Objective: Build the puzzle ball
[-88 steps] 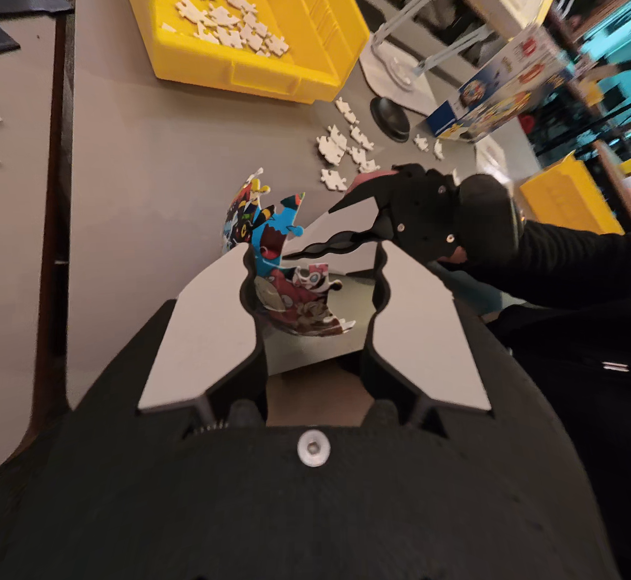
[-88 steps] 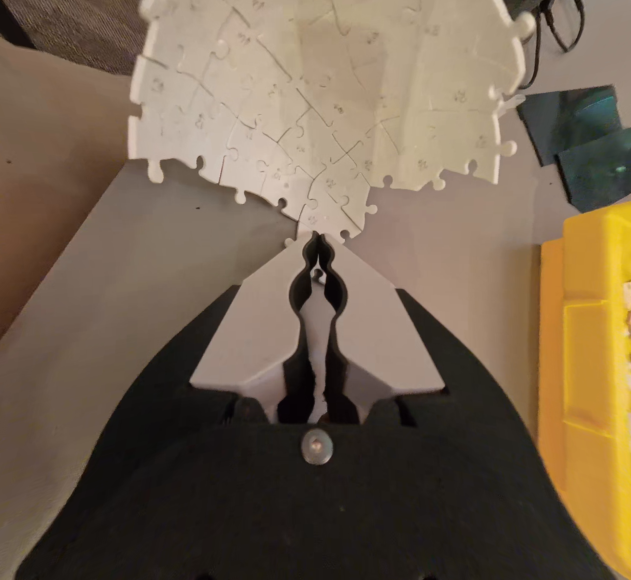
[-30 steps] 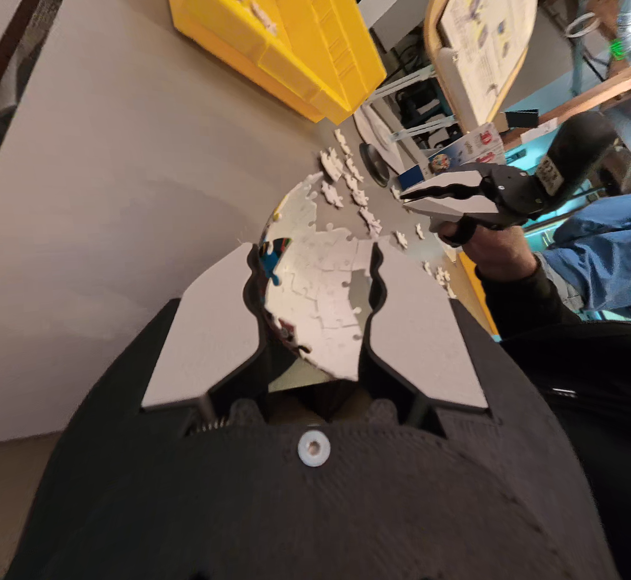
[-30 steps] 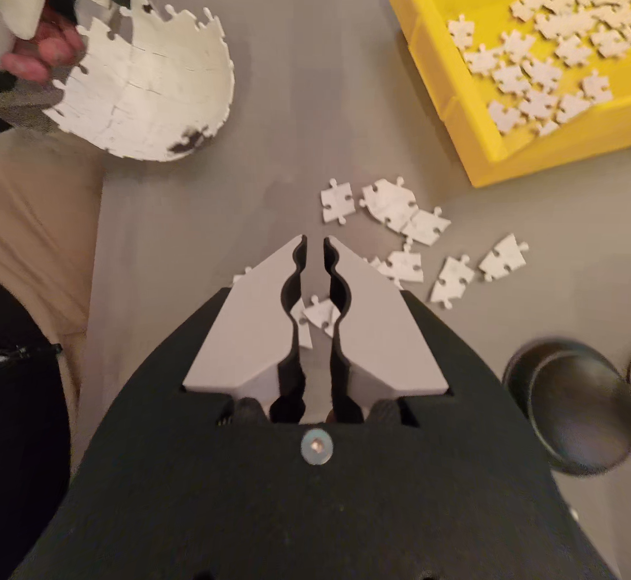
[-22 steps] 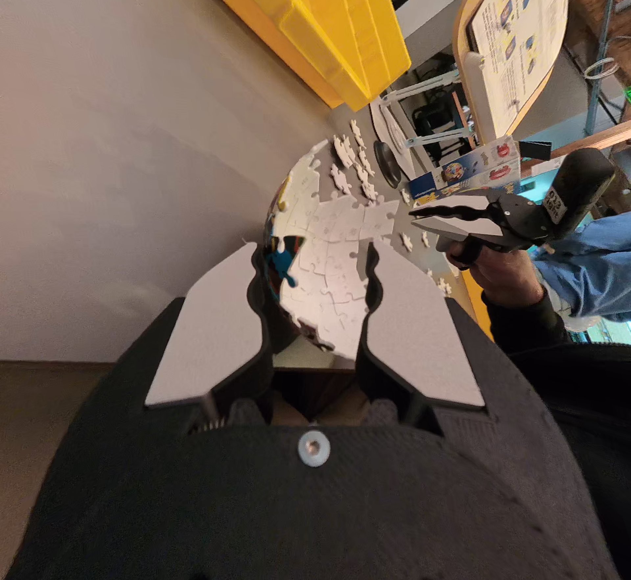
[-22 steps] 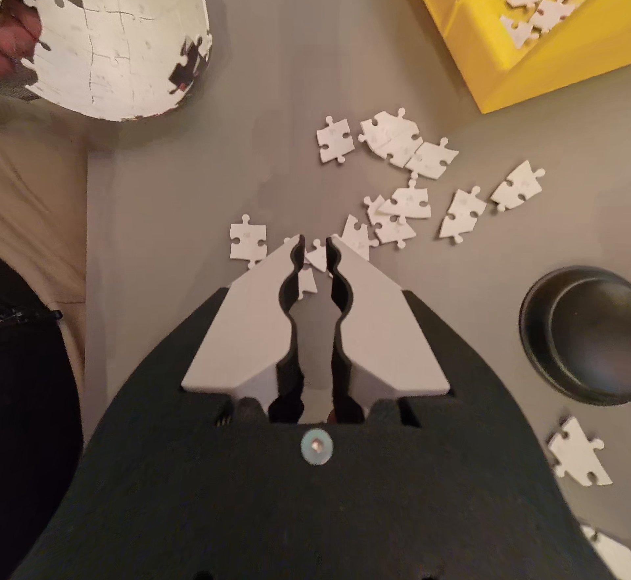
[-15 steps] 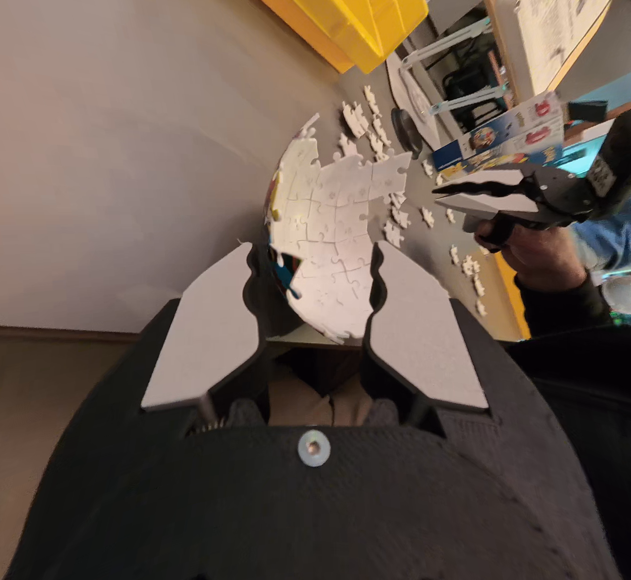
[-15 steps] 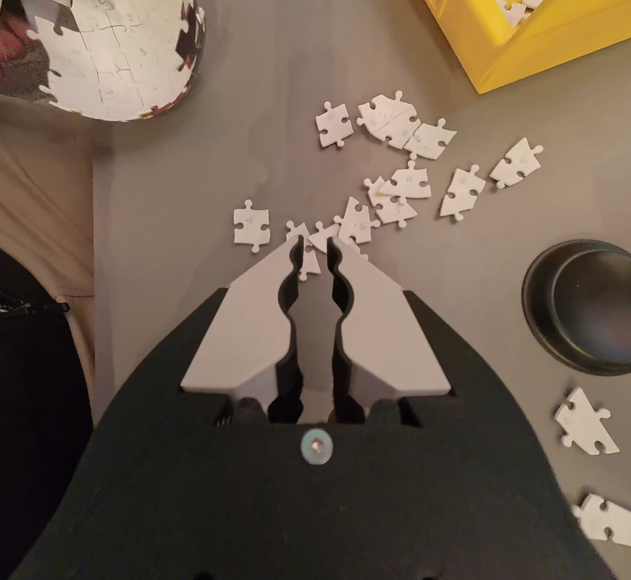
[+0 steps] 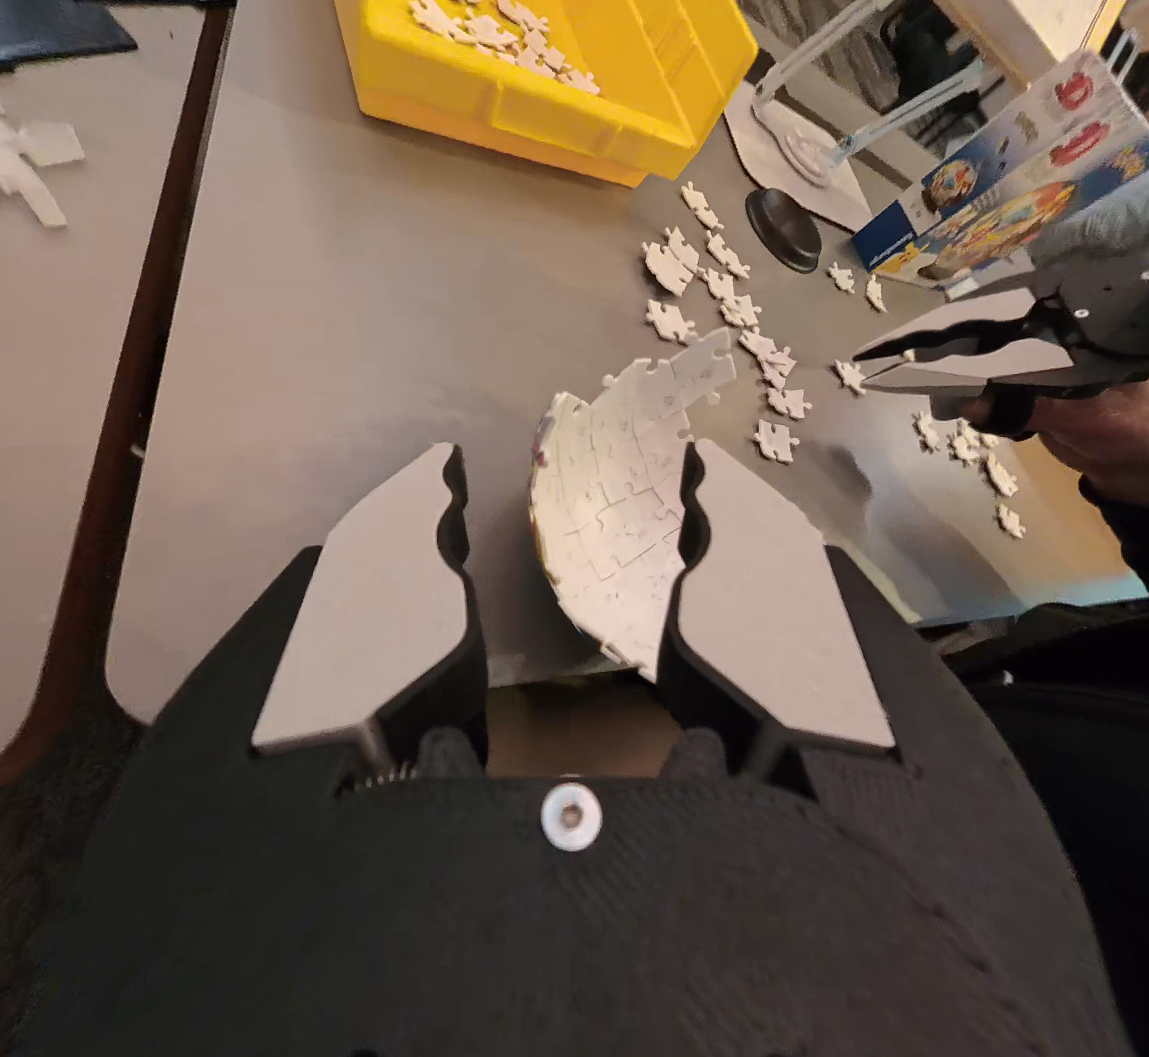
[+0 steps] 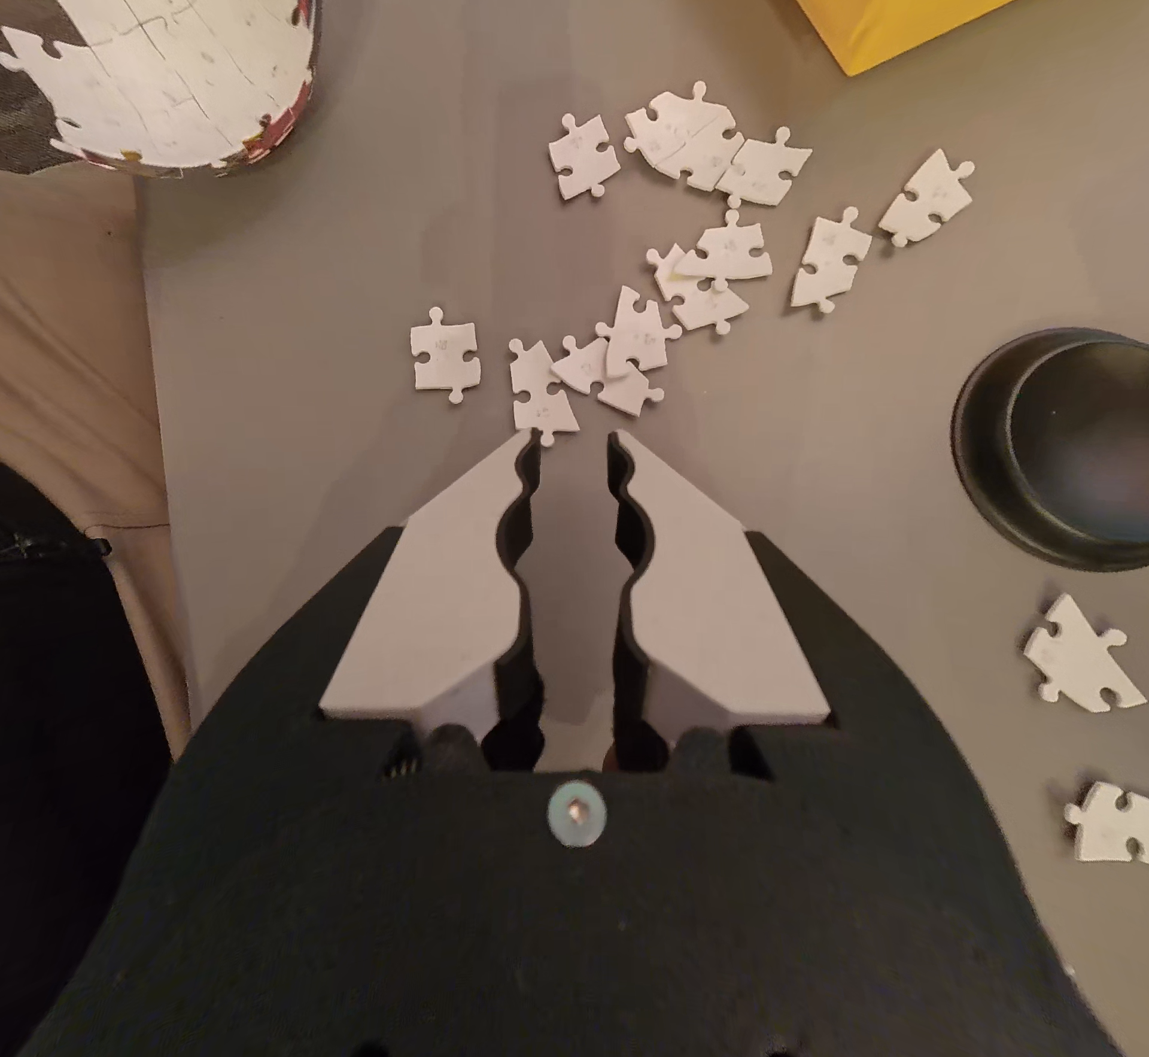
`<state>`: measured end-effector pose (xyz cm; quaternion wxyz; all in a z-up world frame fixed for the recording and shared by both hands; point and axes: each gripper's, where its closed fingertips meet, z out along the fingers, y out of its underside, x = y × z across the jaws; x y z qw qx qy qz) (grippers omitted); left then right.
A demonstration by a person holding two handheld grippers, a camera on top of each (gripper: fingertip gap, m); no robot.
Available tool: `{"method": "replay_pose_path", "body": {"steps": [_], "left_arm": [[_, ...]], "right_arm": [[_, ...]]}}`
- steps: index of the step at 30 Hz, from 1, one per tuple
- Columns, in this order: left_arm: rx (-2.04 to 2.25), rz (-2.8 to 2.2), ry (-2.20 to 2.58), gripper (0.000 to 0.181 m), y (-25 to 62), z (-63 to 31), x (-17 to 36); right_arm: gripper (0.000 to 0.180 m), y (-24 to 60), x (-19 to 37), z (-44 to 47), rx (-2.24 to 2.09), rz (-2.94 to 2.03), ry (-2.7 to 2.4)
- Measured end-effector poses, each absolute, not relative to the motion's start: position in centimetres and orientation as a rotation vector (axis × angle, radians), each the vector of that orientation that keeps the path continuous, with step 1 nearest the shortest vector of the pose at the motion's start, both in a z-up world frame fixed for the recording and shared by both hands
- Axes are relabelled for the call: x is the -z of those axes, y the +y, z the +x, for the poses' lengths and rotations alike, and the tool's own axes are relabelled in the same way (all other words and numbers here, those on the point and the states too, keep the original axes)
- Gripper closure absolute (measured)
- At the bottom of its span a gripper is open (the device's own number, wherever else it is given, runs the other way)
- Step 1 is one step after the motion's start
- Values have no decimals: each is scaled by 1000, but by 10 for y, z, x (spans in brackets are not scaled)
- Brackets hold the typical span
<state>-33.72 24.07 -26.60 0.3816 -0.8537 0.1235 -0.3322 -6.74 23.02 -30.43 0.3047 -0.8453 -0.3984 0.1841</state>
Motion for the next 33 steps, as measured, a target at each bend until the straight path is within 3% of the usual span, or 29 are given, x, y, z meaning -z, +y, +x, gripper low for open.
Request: {"method": "replay_pose_path", "body": {"steps": [16,33], "left_arm": [[844,-2266,593,115,263,-327,287],[877,-2257,573,115,264,-329,290]], "right_arm": [[152,252,335,-70,-469,-2355,-965],[178,268,339,-82,-570,-2341,-884]]}}
